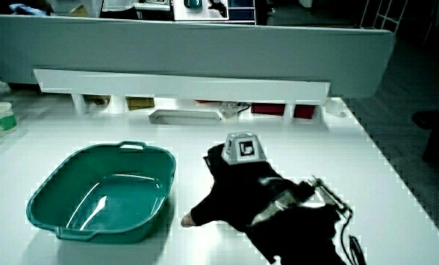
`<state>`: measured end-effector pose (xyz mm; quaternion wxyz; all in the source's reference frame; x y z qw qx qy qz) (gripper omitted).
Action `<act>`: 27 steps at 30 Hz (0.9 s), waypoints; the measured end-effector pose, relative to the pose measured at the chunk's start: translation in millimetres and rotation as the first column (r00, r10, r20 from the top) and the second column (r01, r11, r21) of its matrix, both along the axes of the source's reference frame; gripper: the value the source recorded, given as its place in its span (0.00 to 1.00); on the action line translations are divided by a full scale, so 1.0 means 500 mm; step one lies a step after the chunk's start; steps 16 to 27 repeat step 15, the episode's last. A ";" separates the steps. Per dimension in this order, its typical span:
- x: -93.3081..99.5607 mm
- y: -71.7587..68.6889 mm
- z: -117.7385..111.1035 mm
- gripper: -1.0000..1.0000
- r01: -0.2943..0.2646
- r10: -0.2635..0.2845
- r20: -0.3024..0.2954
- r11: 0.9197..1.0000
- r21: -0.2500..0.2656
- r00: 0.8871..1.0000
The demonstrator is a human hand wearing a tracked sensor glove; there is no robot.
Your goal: Pick pear from desk
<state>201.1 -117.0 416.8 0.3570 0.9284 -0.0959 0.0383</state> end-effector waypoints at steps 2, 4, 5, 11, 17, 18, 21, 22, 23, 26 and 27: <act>-0.010 -0.007 -0.022 1.00 0.001 -0.001 0.014 1.000 0.013 1.000; -0.018 -0.015 -0.036 1.00 -0.001 0.001 0.007 0.999 0.050 1.000; -0.034 -0.014 -0.062 1.00 0.022 -0.024 0.046 0.999 0.044 0.999; -0.106 -0.014 -0.141 1.00 0.092 -0.106 0.162 0.992 0.090 0.981; -0.145 -0.011 -0.165 1.00 0.128 -0.151 0.229 0.986 0.109 0.962; -0.145 -0.011 -0.165 1.00 0.128 -0.151 0.229 0.986 0.109 0.962; -0.145 -0.011 -0.165 1.00 0.128 -0.151 0.229 0.986 0.109 0.962; -0.145 -0.011 -0.165 1.00 0.128 -0.151 0.229 0.986 0.109 0.962; -0.145 -0.011 -0.165 1.00 0.128 -0.151 0.229 0.986 0.109 0.962; -0.145 -0.011 -0.165 1.00 0.128 -0.151 0.229 0.986 0.109 0.962; -0.145 -0.011 -0.165 1.00 0.128 -0.151 0.229 0.986 0.109 0.962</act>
